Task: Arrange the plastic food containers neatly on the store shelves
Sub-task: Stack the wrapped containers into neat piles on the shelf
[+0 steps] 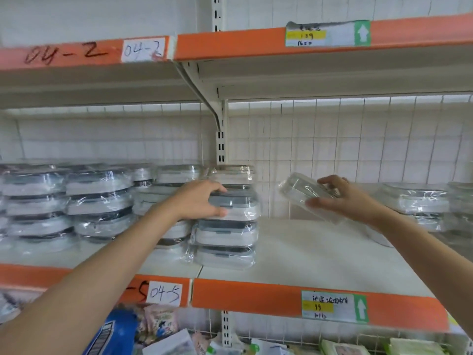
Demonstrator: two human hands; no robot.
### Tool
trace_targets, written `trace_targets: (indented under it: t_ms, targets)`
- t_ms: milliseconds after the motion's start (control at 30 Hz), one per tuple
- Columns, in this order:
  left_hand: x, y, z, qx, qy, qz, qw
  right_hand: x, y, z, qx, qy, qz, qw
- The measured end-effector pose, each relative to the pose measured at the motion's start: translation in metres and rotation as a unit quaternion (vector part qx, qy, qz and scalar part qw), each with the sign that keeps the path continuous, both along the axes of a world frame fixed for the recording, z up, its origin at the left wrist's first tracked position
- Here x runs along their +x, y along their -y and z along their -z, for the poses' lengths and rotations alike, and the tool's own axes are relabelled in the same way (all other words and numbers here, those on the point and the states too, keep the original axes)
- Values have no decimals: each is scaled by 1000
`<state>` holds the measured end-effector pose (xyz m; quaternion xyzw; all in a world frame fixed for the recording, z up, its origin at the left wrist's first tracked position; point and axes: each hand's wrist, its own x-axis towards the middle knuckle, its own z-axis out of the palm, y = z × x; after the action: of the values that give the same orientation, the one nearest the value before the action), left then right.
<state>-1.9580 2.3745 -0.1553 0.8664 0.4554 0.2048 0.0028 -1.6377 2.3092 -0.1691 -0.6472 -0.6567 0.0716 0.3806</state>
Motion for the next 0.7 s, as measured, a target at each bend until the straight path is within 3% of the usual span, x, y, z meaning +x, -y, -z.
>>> trace_targets:
  t_ms: [100, 267, 400, 600, 700]
  targets:
    - [-13, 1, 1, 24, -17, -7, 1000, -25, -2, -12, 14, 4, -29, 999]
    - [-51, 4, 3, 85, 109, -24, 990, -77, -8, -40, 50, -1, -110, 993]
    - [-91, 8, 1, 135, 140, -91, 977, -130, -26, -60, 41, 36, -171, 984]
    - [-136, 16, 16, 136, 166, -139, 967, -209, -79, -63, 10, 130, -190, 973]
    - [-137, 20, 20, 132, 158, -147, 967, -245, -98, -61, 20, 131, -190, 973]
